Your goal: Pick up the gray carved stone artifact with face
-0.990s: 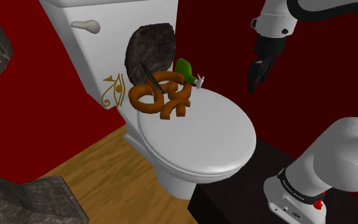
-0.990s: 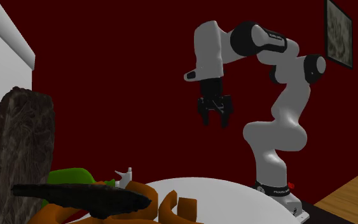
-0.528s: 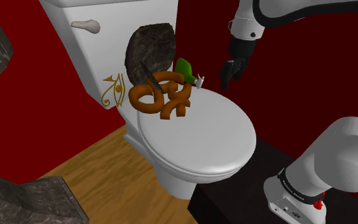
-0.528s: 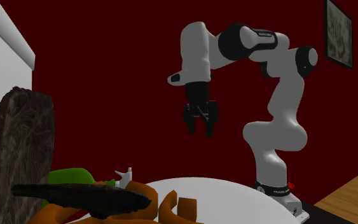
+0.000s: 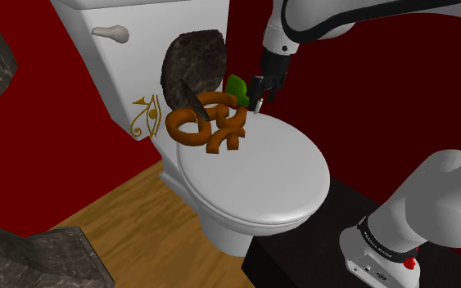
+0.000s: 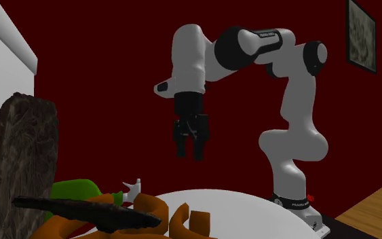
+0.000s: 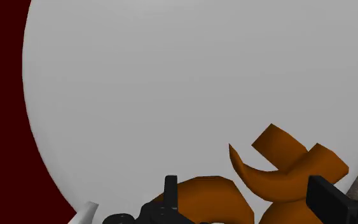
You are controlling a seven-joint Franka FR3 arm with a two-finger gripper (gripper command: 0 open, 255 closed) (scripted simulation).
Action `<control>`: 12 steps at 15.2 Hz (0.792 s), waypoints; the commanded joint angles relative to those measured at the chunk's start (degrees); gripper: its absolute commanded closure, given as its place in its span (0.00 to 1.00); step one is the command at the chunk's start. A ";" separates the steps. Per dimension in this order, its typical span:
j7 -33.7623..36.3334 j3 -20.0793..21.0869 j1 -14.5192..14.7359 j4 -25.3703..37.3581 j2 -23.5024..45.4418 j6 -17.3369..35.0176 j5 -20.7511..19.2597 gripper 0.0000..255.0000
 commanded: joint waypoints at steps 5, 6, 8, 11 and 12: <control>0.58 0.68 0.85 8.60 10.88 6.70 2.65 0.00; 0.66 0.80 0.97 10.17 12.65 7.63 3.05 0.00; 0.82 1.01 1.23 13.51 16.18 9.29 3.81 0.00; 1.08 1.35 1.57 19.01 21.49 11.31 4.82 0.00; 1.18 1.46 1.67 20.98 23.27 11.87 5.12 0.00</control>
